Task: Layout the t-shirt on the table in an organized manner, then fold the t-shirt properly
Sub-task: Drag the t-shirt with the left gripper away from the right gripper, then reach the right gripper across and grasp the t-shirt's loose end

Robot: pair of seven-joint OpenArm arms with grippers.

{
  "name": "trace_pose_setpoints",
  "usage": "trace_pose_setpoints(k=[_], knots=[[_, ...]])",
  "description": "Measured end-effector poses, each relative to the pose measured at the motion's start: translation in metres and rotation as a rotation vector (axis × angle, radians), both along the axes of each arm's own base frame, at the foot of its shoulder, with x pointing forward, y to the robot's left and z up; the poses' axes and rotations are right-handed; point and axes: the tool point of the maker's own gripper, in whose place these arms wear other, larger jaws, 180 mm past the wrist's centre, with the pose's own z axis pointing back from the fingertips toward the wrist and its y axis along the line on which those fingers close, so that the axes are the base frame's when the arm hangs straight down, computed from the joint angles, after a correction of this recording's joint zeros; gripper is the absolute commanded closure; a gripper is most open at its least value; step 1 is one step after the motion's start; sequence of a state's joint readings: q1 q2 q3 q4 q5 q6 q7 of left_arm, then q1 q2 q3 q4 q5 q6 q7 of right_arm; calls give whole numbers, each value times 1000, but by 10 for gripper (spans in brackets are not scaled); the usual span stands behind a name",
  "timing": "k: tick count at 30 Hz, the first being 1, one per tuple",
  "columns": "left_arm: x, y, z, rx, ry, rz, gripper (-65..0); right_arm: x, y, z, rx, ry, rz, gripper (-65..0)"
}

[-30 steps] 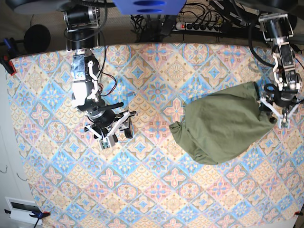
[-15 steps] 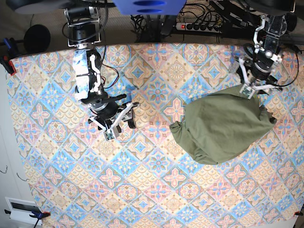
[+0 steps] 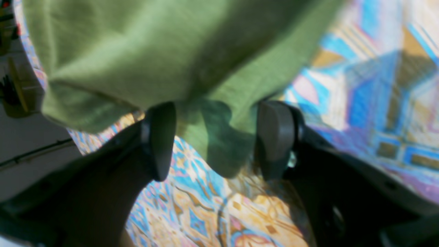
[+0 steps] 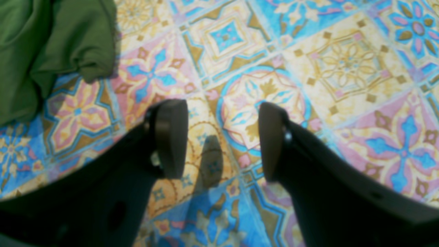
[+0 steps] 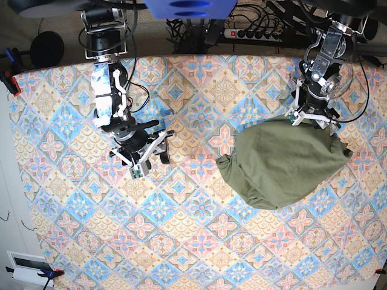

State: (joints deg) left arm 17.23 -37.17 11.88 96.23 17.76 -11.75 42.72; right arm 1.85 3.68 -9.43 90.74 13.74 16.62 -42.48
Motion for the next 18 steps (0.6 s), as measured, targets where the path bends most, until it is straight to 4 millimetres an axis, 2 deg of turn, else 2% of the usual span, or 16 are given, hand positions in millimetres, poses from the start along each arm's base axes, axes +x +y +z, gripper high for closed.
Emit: trace_pose_setpoints(k=[2, 3, 4, 6, 7, 9, 12, 14, 18], knots=[[4, 1, 0, -7, -19, -2, -337, 0, 0, 0, 2, -1, 1, -317], [6, 2, -1, -7, -22, -2, -299, 0, 2, 0, 6, 0, 1, -317], [7, 4, -3, -13, -18, 0, -239, -1, 2, 0, 6, 2, 3, -317], [11, 4, -4, -24, -13, -5, -53, -1, 0, -1, -2, 3, 0, -317], [12, 5, -1, -30, -19, 3, 0, -1, 0, -1, -1, 3, 0, -316], [15, 13, 13, -28, -48, 35, 0, 0, 0, 0, 0, -1, 0, -316], [35, 26, 59, -75, -197, 114, 0, 0, 2, 0, 5, 0, 5, -316], [50, 23, 96, -146, -306, 135, 0, -1, 1, -1, 0, 5, 3, -315], [61, 18, 144, -229, -434, 132, 0, -2, 1, -1, 1, 1, 4, -315]])
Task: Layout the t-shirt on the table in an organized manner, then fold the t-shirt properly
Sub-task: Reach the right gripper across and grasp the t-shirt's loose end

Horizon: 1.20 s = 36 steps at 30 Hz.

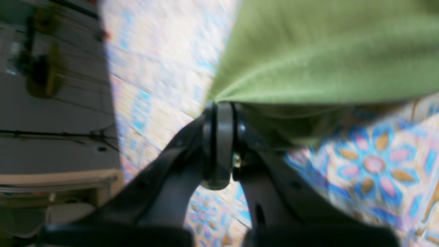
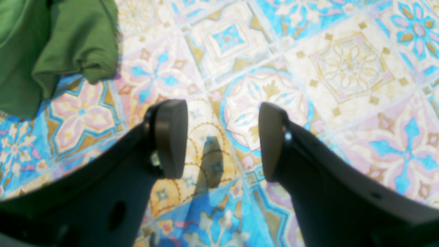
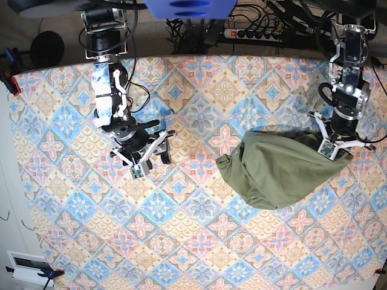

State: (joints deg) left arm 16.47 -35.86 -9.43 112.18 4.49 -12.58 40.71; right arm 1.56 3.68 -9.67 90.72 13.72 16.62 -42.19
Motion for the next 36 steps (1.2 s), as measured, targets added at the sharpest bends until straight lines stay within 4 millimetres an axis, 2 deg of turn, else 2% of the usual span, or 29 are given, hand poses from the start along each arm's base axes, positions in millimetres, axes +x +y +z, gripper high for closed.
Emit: trace_pose_setpoints(k=[1, 4, 8, 11, 13, 16, 17, 21, 23, 25, 28, 31, 33, 36], knots=[[0, 3, 9, -21, -21, 9, 0, -4, 4, -3, 2, 5, 12, -315], [0, 31, 32, -12, -65, 98, 0, -26, 29, -19, -16, 57, 92, -318], [1, 67, 66, -34, -162, 198, 0, -41, 71, -17, 5, 49, 216, -319], [-9, 101, 90, -34, -231, 298, 0, -54, 98, -18, -9, 47, 307, -319], [-8, 109, 99, -47, -260, 329, 0, -69, 117, -21, -20, 52, 377, -319], [0, 107, 115, -81, -311, 312, 0, -85, 143, -19, -5, 53, 466, -319], [-2, 111, 119, -87, -320, 330, 0, -83, 148, -14, -4, 37, 480, -319], [-25, 151, 132, -58, -340, 493, 0, -61, 158, 18, 20, -96, 483, -318], [-20, 152, 145, -62, -390, 480, 0, -60, 165, 22, 19, -113, 513, -316], [-16, 149, 142, -73, -374, 450, 0, -57, 169, 27, 19, -126, 528, -317], [-29, 166, 139, -53, -352, 515, 0, -40, 170, 39, -46, -193, 522, -317], [-30, 177, 135, -63, -351, 540, 0, -38, 189, 48, -106, -262, 588, -316], [-30, 181, 124, -84, -323, 551, 0, -45, 202, 38, -178, -285, 646, -316], [-36, 186, 112, -76, -286, 569, 0, -59, 197, -4, -346, -253, 714, -316]])
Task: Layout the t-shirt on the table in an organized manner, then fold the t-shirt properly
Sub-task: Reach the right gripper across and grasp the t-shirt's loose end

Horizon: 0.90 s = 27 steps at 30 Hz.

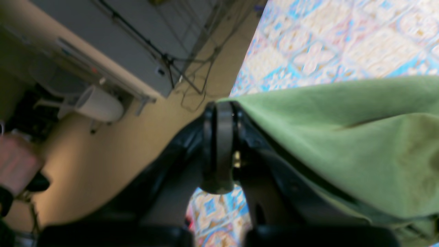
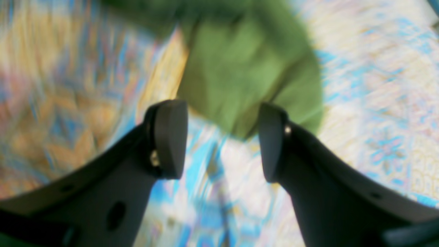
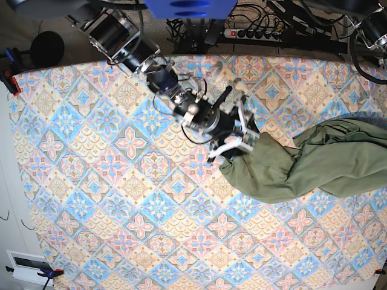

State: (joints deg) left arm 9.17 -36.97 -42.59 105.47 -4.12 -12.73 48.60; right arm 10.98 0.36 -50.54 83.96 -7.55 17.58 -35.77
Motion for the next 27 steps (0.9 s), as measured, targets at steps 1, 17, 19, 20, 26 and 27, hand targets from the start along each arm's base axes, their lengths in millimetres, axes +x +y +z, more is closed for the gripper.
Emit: trace_pose_setpoints(k=[1, 17, 19, 20, 26, 27], knots=[[-2, 1, -5, -6, 13, 1, 0, 0, -8, -14, -62, -8, 1, -316], [-10, 5, -34, -60, 63, 25, 0, 15, -28, -43, -227, -143, 43, -315], [-11, 3, -38, -72, 61, 26, 0, 17, -28, -43, -228, -145, 43, -316], [-12, 1, -41, -82, 64, 28, 0, 19, -29, -42, -233, -148, 47, -316], [-11, 0, -43, -83, 66, 26, 0, 35, -16, -33, -210, -132, 17, -315], [-12, 0, -43, -84, 68, 26, 0, 32, -8, -30, -165, -104, 17, -315]])
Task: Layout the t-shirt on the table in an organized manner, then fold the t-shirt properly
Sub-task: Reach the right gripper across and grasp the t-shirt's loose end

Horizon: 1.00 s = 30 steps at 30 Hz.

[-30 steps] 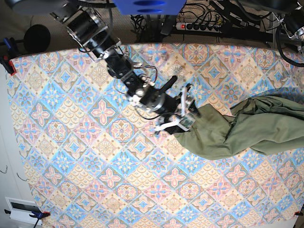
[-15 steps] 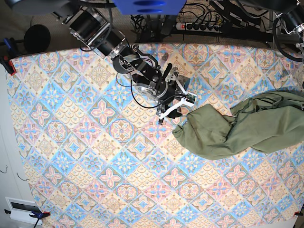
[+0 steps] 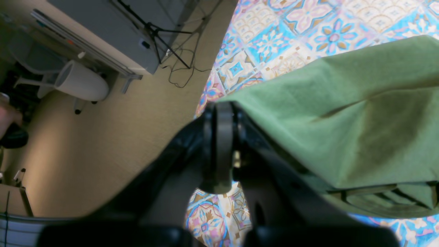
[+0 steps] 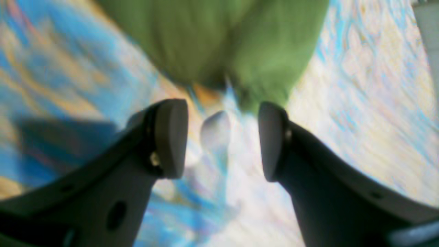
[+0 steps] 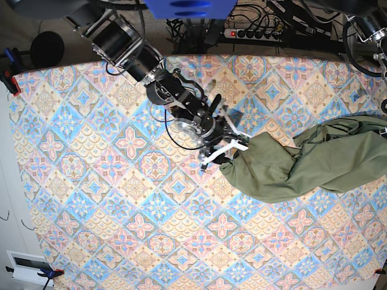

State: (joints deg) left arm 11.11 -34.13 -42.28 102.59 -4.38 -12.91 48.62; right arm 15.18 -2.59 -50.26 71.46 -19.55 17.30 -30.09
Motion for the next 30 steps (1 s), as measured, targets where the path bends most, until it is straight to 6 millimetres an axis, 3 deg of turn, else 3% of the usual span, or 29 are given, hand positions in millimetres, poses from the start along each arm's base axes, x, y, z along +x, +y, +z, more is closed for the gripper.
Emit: trace_pose_setpoints(k=[2, 6, 12, 19, 24, 30], knots=[[0, 0, 0, 0, 1, 1, 0, -13, 12, -1, 74, 79, -1, -315], [-3, 0, -4, 1, 12, -5, 0, -25, 11, -7, 177, 265, -75, -315], [-8, -2, -14, -17, 30, 6, 0, -6, 11, 13, 344, 340, -165, -315], [-8, -3, -15, -20, 30, 3, 0, -6, 7, 10, 343, 351, -174, -315], [-7, -5, -16, -34, 23, -2, 0, 9, -6, 14, 376, 344, -240, -316], [-4, -9, -17, -64, 6, -19, 0, 8, -14, -6, 365, 393, -290, -315]])
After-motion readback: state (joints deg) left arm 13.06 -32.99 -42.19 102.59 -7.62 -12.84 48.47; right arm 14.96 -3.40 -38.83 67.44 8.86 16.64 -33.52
